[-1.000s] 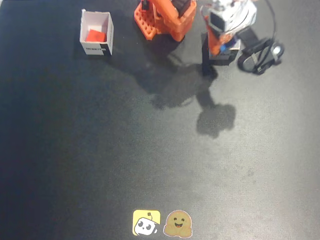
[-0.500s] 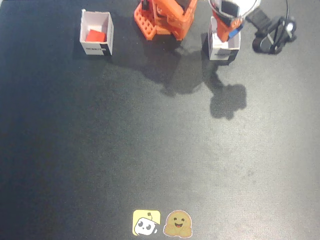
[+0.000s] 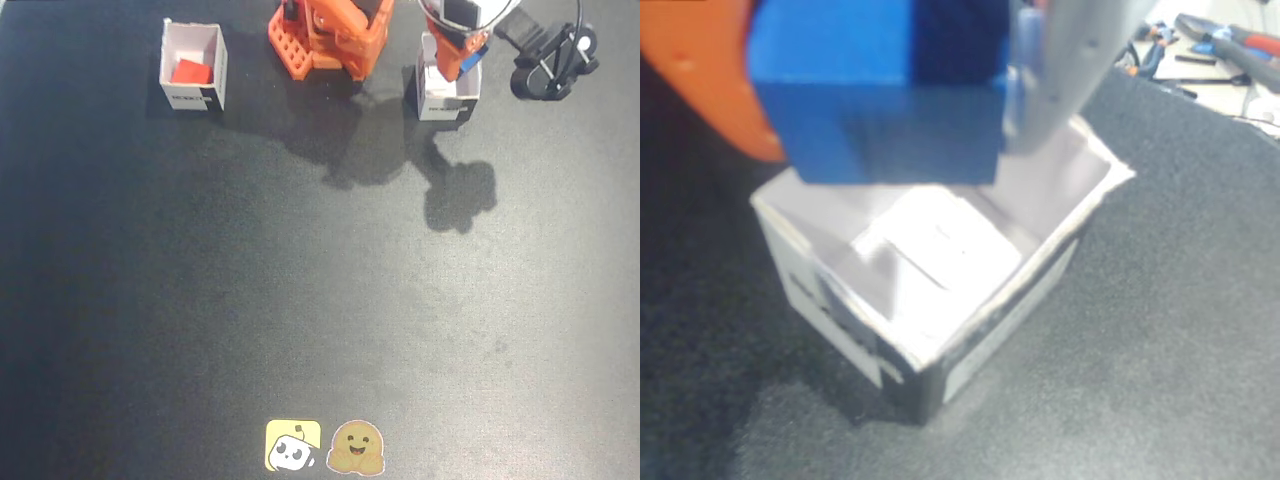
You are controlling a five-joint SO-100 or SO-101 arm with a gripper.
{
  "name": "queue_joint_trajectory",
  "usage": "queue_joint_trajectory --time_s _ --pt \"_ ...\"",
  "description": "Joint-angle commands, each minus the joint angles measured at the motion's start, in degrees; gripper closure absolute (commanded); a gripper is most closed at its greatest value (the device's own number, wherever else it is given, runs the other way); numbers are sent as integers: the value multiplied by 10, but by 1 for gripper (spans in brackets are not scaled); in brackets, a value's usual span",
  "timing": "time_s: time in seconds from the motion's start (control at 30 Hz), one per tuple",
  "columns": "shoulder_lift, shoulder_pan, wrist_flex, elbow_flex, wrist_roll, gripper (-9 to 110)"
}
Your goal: Put the red cube in the right box and the blue cube in the left box.
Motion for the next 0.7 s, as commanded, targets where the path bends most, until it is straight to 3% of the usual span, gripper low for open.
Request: queue_joint_trajectory --time_s 0.0,0.3,0.5,0.67 --pt "15 -8 -11 -3 -6 85" --pt "25 -11 -17 4 -11 80" --pt "28 5 -11 15 -4 101" --pt "18 51 -15 2 -29 101"
